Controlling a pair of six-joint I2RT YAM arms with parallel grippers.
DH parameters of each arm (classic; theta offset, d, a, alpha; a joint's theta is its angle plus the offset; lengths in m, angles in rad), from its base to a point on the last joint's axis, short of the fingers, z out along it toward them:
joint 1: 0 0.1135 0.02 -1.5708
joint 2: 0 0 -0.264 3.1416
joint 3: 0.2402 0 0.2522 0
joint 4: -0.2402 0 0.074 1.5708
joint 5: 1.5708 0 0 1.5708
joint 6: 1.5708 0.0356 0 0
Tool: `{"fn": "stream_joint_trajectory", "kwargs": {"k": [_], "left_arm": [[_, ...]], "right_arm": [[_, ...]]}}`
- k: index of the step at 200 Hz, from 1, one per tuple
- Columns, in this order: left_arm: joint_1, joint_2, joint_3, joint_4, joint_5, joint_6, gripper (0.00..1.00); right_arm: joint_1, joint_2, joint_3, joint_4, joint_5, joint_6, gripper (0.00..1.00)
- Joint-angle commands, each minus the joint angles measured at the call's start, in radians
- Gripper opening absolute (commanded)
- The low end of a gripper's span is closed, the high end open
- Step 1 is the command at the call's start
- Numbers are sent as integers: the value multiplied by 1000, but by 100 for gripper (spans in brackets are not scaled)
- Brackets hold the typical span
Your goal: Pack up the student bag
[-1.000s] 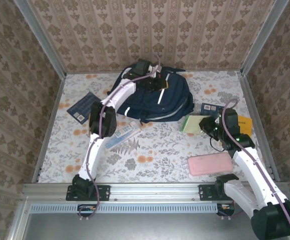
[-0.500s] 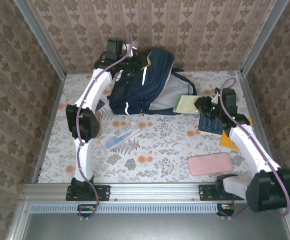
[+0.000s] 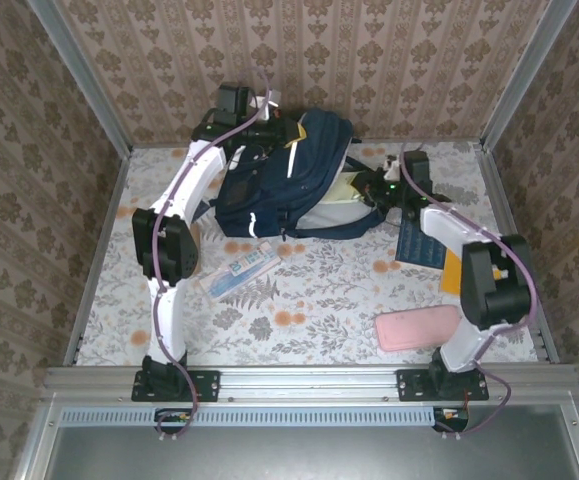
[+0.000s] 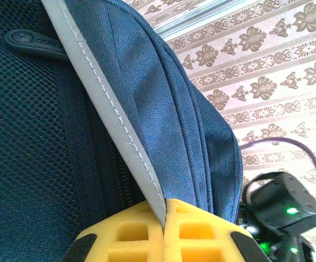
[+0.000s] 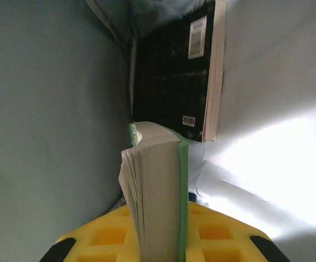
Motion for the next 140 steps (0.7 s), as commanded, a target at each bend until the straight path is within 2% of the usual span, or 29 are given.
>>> {"fn": "stream_joint_trajectory", "kwargs": {"k": [1, 23, 47, 58, 75, 86, 112, 140], "left_arm": [[-18, -126, 21, 139, 80, -13, 0], [-23, -129, 18, 138, 80, -13, 0], [-25, -130, 15, 136, 78, -11, 0], [-26, -127, 15, 136, 78, -12, 0], [-25, -126, 15, 131, 78, -10, 0], [-22, -123, 15, 131, 74, -12, 0], [-19, -120, 15, 134, 73, -18, 0], [-12, -117, 15, 137, 72, -23, 0]], "right_arm": [[54, 104, 72, 186, -59, 128, 0], [115, 225, 150, 248, -36, 196, 0], [188, 355, 283, 203, 2, 195, 7], [221, 410, 342, 171, 21, 198, 17], [259, 462, 415, 98, 52, 164, 50], [269, 463, 428, 34, 91, 127, 61], [257, 376, 347, -20, 182, 43, 72], [226, 277, 282, -83, 204, -38, 77]]}}
